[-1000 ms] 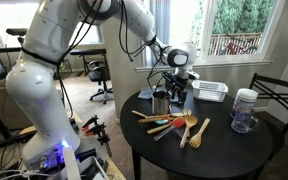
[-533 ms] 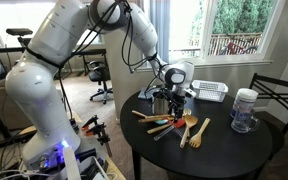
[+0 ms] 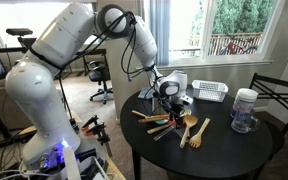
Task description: Put one orange spatula in the silver tin
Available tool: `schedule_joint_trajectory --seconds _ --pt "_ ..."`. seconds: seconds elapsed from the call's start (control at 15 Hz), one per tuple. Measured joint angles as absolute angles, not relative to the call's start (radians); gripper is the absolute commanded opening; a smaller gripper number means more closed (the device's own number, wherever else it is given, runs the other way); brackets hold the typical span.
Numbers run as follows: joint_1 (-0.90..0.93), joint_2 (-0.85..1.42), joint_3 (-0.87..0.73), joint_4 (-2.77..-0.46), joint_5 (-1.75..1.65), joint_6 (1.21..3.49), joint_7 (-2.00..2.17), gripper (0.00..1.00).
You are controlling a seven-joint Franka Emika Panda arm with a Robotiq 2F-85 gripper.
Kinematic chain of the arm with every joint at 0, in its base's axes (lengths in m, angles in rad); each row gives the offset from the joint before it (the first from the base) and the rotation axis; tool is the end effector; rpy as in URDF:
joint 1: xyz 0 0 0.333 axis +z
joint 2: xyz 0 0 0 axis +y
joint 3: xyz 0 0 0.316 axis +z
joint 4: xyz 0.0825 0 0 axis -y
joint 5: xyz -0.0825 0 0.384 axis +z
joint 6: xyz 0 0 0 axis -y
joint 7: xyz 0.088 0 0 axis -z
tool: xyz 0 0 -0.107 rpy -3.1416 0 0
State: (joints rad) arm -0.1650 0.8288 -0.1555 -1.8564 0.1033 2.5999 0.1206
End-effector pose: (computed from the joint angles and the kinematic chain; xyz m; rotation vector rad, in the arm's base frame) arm 0.5811 -0.1948 0.0689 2.9898 -0.7415 -0.1210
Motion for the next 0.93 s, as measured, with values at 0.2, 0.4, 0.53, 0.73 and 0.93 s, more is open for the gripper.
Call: schedule_joint_trajectory --seconds 0.2,0.4,0.53,0.73,0.93 --pt "-0.173 0.847 -0.141 -1.856 0.103 2.637 0.109 1.00" --pt "-0.176 0.854 -0.131 -1.857 0.103 2.636 0.086 1.00" --pt "-0.177 0.858 -0.128 -1.857 0.102 2.635 0.062 1.00" --pt "-0.181 0.860 -0.128 -1.858 0.076 2.616 0.011 1.00" --pt "-0.192 0.862 -0.124 -1.858 0.046 2.594 -0.064 1.00"
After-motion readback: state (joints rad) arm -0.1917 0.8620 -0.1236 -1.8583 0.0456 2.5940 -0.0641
